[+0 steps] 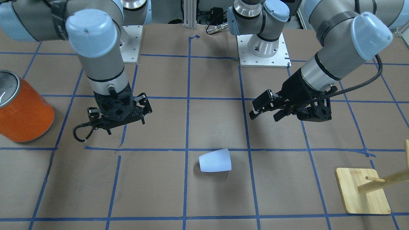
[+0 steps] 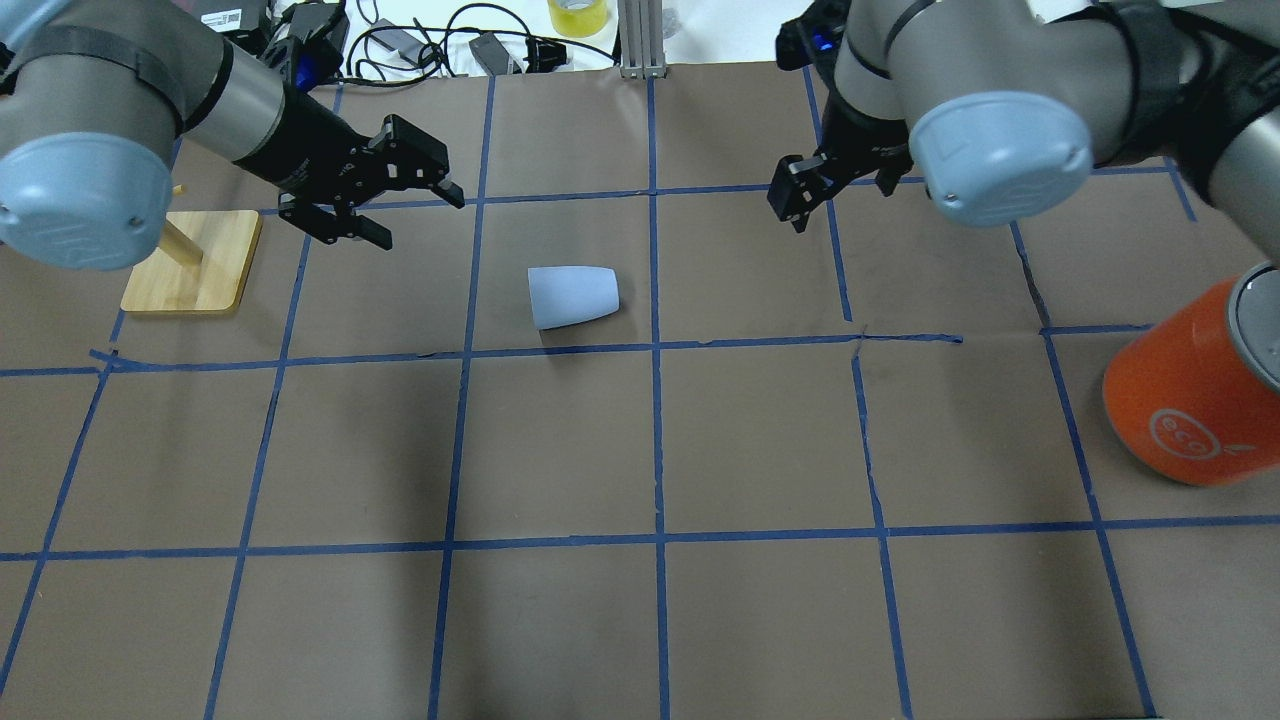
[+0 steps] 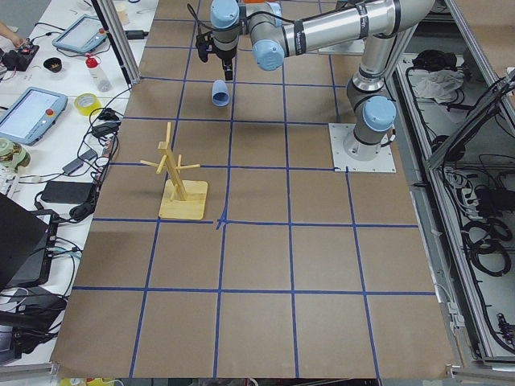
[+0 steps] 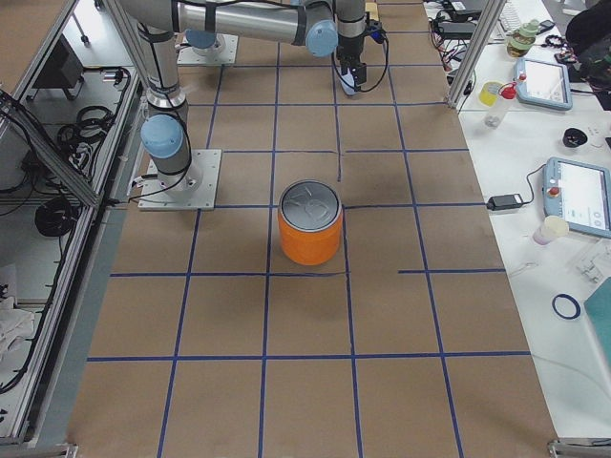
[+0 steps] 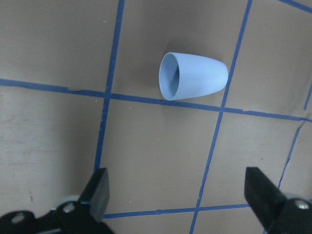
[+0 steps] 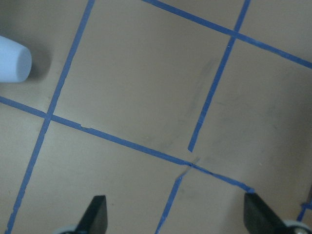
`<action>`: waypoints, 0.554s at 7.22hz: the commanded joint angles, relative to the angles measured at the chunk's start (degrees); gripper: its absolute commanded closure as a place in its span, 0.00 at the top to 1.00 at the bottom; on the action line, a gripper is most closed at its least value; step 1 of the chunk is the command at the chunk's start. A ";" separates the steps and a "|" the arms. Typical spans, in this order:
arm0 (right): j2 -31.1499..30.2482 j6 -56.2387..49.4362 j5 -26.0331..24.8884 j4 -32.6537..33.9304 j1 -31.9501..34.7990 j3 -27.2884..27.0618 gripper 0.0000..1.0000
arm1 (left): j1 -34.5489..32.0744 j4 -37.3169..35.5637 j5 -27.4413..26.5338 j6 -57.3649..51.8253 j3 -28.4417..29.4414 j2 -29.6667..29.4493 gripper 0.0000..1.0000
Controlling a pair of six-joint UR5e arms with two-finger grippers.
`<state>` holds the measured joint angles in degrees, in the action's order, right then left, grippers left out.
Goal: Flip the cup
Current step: 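Raise the right gripper away while the left gripper reaches toward the cup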
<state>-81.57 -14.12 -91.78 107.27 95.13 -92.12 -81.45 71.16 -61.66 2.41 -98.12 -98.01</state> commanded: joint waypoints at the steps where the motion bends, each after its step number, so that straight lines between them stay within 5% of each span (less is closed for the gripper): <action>1: -4.99 8.95 -0.33 -5.64 -1.79 0.01 1.00 | 0.06 -5.33 7.22 -0.04 -1.46 -4.28 1.00; 4: -5.18 14.73 -3.12 -4.52 -1.96 0.81 1.00 | 0.15 -15.30 9.71 -0.04 -6.27 -8.77 1.00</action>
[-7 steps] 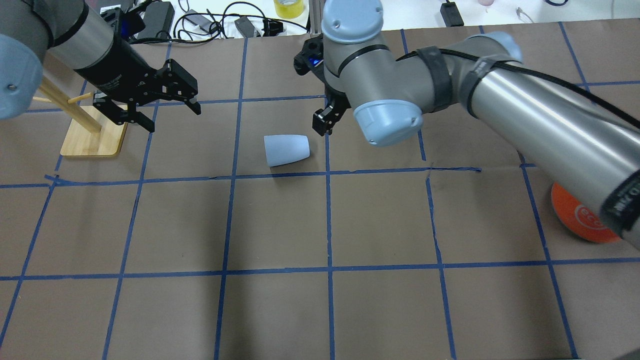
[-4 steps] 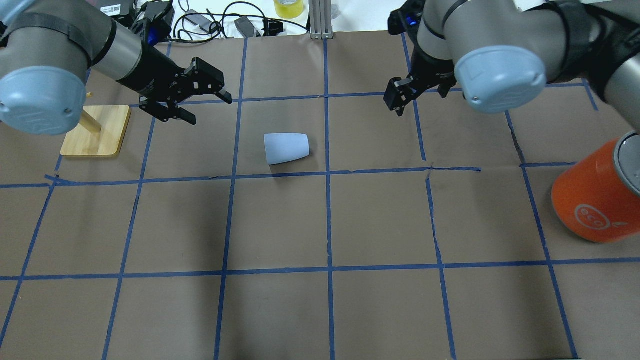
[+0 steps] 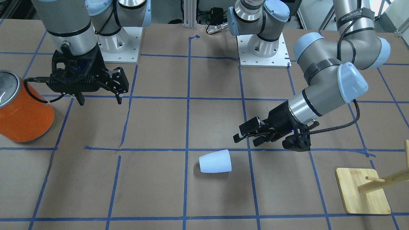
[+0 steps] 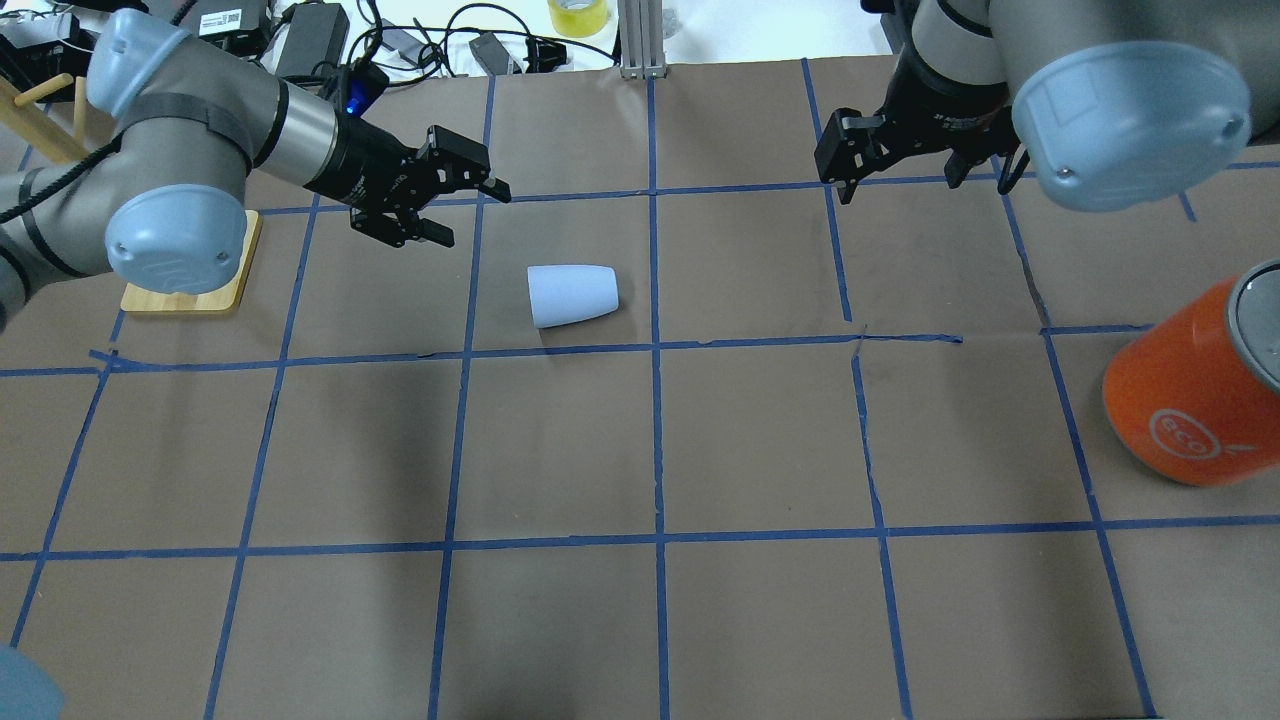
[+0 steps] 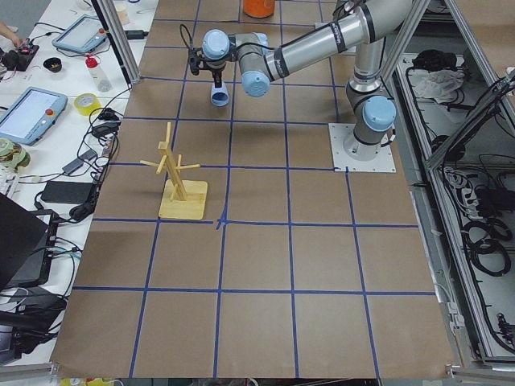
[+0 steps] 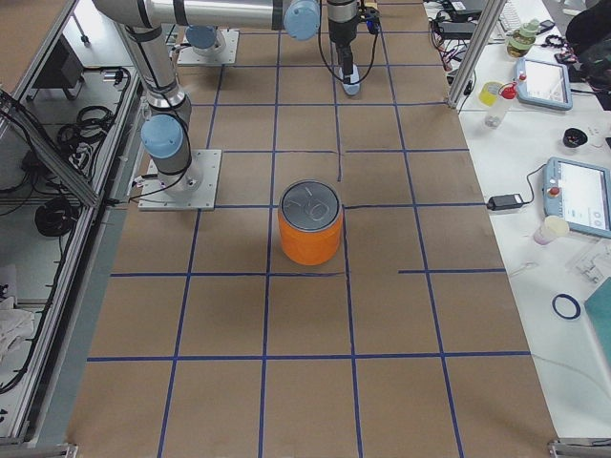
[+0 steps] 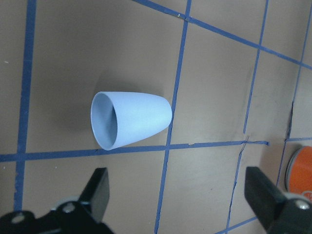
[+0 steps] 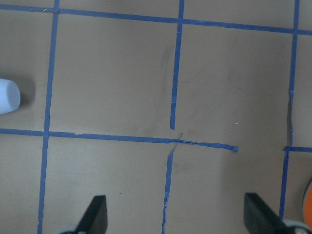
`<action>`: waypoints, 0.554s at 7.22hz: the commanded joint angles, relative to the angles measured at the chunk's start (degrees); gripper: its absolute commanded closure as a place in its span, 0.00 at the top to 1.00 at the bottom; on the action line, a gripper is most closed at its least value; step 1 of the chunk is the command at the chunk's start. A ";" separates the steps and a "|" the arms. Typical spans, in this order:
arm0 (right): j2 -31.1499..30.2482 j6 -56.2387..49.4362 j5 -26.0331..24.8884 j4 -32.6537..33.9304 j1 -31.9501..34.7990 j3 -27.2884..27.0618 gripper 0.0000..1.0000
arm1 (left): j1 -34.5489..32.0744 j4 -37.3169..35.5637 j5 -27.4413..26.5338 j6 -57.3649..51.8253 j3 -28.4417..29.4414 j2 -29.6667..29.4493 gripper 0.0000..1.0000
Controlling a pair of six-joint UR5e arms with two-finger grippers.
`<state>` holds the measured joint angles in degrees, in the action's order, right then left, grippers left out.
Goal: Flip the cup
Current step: 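Raise the right gripper away while the left gripper reaches toward the cup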
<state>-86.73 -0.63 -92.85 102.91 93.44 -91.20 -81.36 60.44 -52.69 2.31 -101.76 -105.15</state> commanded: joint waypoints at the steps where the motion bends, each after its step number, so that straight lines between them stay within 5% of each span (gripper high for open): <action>1: -0.10 1.51 -2.07 0.01 -0.36 -0.12 1.00 | 0.24 -8.54 2.14 -0.03 -4.83 -2.42 1.00; 4: -0.28 -0.31 0.55 -4.45 -5.08 -0.38 1.00 | 1.12 -10.86 7.56 -2.40 -5.65 -5.41 1.00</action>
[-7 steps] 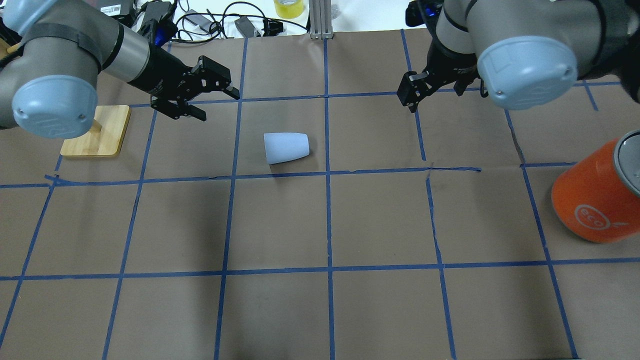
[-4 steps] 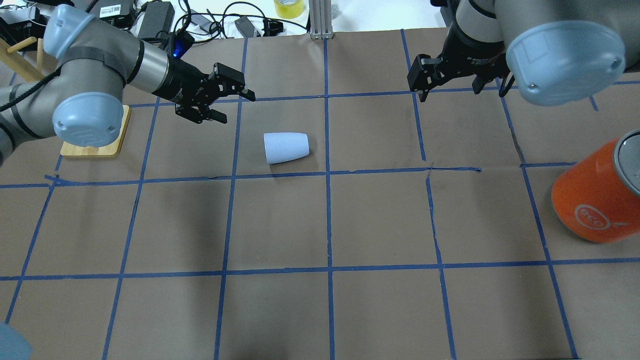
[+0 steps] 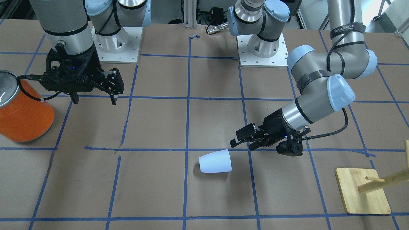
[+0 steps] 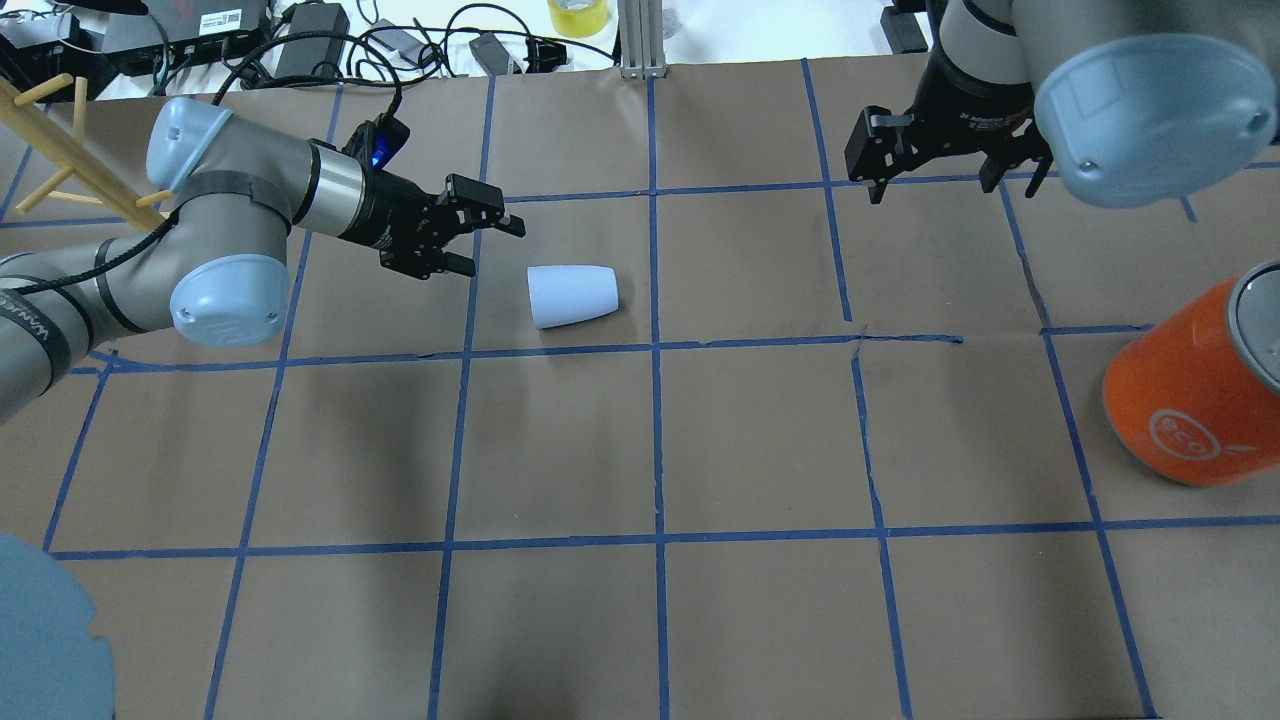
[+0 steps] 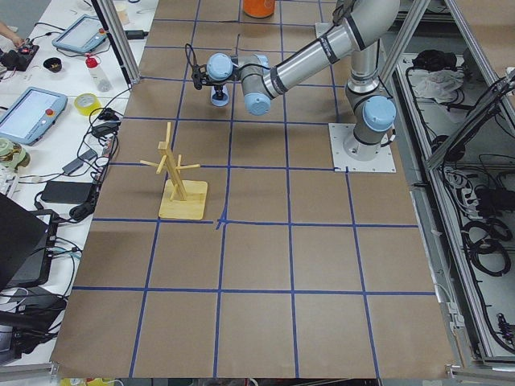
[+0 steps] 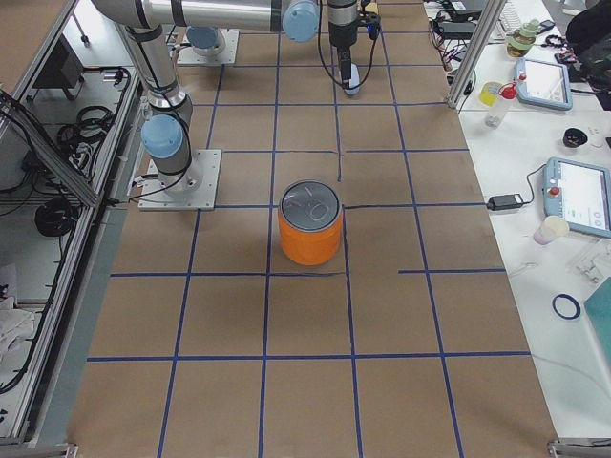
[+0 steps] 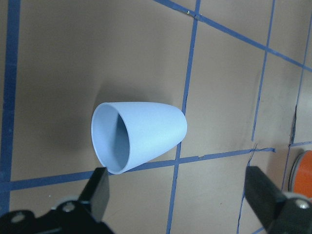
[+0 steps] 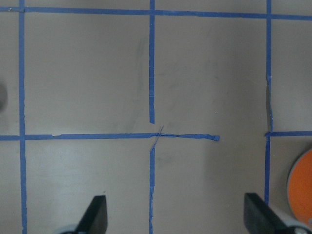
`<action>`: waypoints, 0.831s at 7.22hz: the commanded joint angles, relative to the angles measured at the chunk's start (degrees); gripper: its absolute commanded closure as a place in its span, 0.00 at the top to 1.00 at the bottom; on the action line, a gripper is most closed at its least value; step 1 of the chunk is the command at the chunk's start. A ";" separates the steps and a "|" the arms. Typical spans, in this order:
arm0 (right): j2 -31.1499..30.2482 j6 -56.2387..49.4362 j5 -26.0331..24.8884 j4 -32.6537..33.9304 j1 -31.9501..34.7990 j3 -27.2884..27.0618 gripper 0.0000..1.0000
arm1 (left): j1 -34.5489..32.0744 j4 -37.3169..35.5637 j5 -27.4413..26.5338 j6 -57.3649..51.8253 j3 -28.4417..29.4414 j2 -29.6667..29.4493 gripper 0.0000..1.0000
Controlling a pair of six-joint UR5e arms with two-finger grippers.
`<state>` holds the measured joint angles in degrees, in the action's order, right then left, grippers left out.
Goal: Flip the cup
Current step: 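Raise the right gripper away while the left gripper reaches toward the cup, then close the left gripper on the rim of the lying white cup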
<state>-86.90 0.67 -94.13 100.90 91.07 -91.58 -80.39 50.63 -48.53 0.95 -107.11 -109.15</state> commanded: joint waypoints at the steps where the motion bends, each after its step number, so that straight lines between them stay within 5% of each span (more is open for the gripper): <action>1: -0.73 -1.63 2.02 -2.82 -3.70 -0.01 1.00 | 0.15 -3.15 3.96 -1.04 -0.29 -2.99 1.00; 6: -1.70 -2.07 5.63 -6.14 -3.88 0.69 1.00 | 0.06 -5.72 4.50 -3.15 -1.69 -8.09 1.00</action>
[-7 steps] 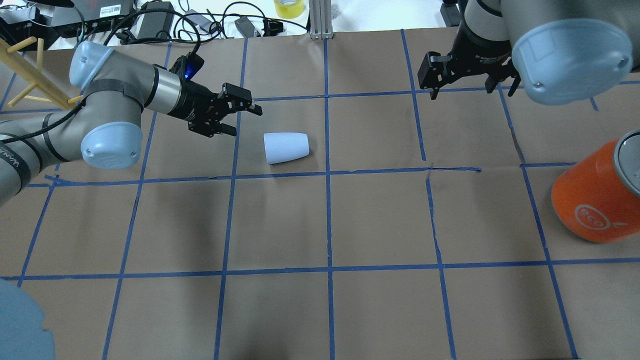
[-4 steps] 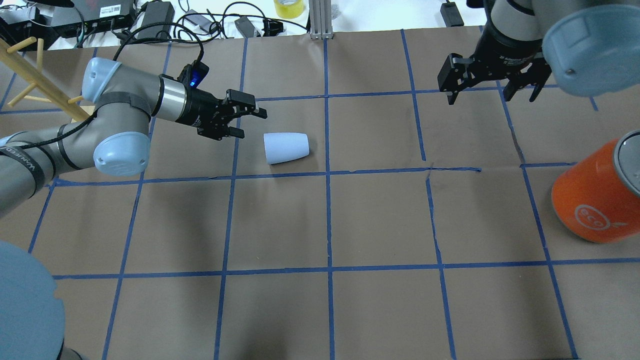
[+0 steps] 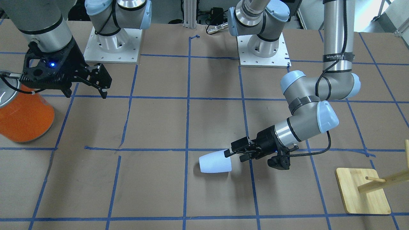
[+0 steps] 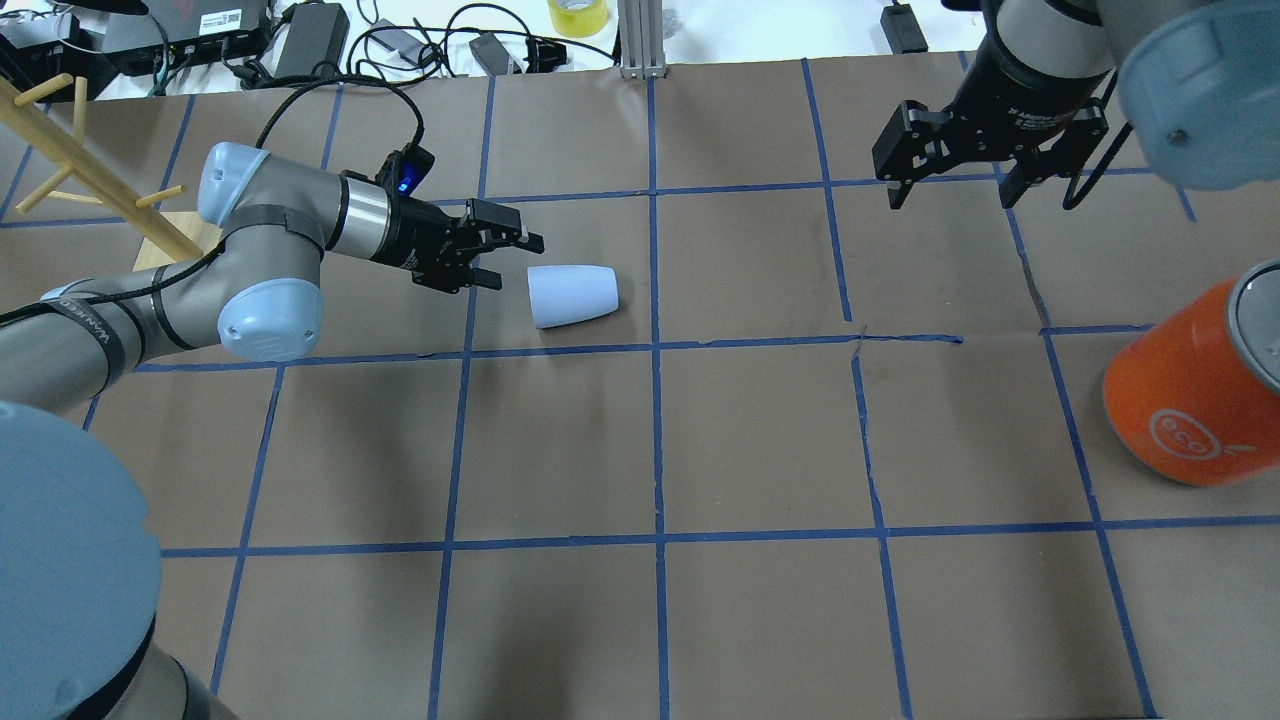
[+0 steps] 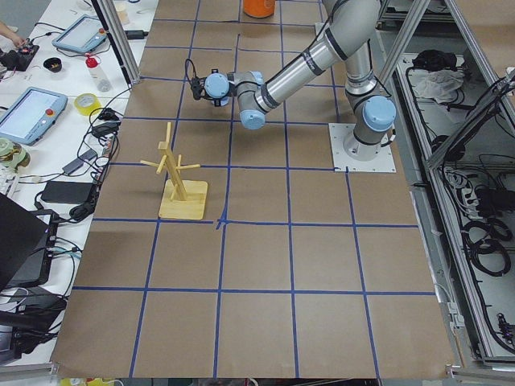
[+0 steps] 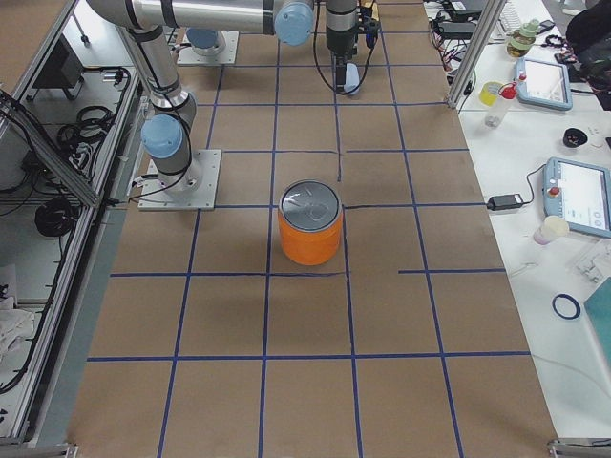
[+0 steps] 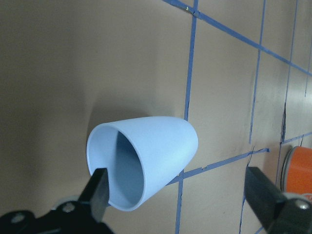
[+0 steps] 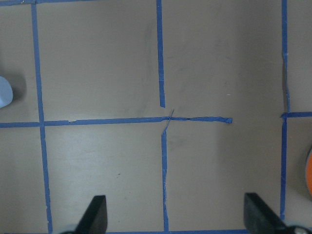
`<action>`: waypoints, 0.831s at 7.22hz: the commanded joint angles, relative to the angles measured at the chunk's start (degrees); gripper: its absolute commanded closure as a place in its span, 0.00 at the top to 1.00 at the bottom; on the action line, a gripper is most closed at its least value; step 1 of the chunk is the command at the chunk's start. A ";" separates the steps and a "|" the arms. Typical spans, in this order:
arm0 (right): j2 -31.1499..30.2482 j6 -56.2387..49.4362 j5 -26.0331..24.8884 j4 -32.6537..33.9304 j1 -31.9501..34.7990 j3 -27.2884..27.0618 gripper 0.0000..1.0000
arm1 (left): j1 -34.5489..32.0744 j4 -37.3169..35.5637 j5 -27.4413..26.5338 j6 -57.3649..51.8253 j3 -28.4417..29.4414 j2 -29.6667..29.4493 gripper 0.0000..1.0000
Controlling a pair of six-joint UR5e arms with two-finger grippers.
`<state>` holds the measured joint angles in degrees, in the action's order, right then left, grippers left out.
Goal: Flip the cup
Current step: 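Close the left gripper on the rim of the lying white cup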
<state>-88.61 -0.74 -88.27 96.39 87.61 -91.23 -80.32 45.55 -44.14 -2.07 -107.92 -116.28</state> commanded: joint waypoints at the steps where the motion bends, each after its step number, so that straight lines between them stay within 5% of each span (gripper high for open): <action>1: -0.16 -0.84 -1.01 -1.82 -0.25 1.91 1.00 | -0.10 -1.07 1.85 -0.12 -1.15 -1.66 1.00; 6: -1.91 0.12 -1.64 -3.39 0.02 1.67 1.00 | -1.50 -2.38 5.56 -0.04 -0.80 -3.25 0.88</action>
<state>-90.08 -0.90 -89.93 93.69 87.60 -89.36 -81.02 44.08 -38.71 -2.18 -108.80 -119.07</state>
